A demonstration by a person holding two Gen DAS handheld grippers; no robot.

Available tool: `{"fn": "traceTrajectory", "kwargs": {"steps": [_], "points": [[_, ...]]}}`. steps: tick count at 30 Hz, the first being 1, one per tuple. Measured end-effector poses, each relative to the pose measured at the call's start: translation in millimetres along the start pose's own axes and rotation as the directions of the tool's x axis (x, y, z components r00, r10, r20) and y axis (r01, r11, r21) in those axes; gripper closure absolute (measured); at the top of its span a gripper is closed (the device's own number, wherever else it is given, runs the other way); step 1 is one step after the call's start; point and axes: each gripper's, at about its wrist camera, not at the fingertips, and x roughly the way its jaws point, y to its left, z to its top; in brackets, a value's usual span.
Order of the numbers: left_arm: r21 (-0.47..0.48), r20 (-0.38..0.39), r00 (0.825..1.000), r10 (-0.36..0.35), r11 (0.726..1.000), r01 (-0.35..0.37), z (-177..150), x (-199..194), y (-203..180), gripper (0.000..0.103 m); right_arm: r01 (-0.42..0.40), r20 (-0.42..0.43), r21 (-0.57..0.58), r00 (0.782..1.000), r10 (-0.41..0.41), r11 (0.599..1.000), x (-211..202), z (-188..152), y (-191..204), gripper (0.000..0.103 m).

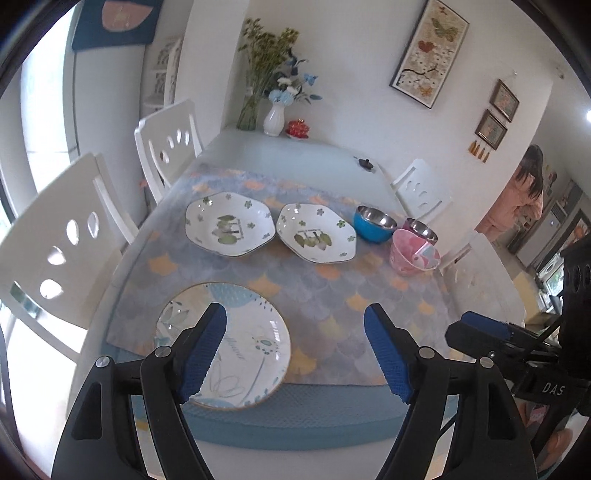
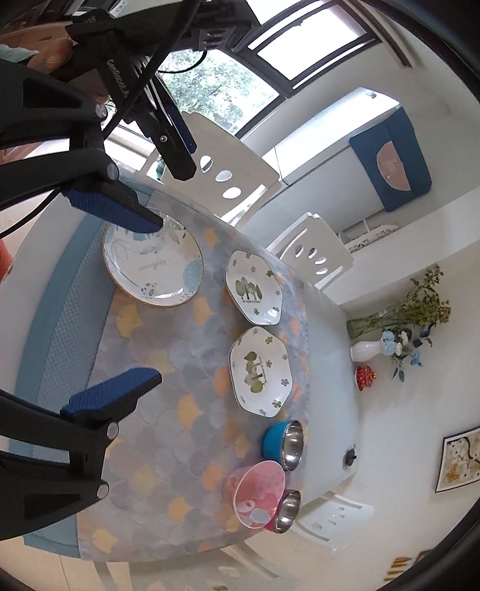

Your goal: Organize plates and bowls

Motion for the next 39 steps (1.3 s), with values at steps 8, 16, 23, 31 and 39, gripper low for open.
{"fn": "traceTrajectory", "kwargs": {"steps": [8, 16, 23, 31, 39], "points": [[-0.039, -0.072, 0.997, -0.007, 0.999, 0.004, 43.0, 61.1, 73.3, 0.027, 0.021, -0.004, 0.085, 1.0, -0.021, 0.996, 74.0, 38.6, 4.7, 0.027], [-0.057, -0.18, 0.984, 0.005, 0.998, -0.016, 81.1, 159.8, 153.9, 0.03, 0.13, -0.107, 0.171, 0.988, -0.112, 0.977, 220.4, 73.9, 5.2, 0.053], [-0.106, -0.286, 0.957, -0.054, 0.994, 0.025, 103.1, 239.9, 194.2, 0.06, 0.167, -0.185, 0.225, 0.975, -0.126, 0.96, 313.1, 96.4, -0.6, 0.057], [-0.166, -0.352, 0.929, -0.113, 0.984, 0.057, 107.4, 288.4, 214.6, 0.061, 0.27, -0.254, 0.173, 0.941, -0.222, 0.947, 360.1, 109.4, 0.0, 0.073], [-0.173, -0.362, 0.923, -0.132, 0.982, 0.073, 113.0, 301.7, 225.5, 0.062, 0.352, -0.309, 0.129, 0.902, -0.3, 0.927, 373.6, 108.5, 20.0, 0.073]]}}
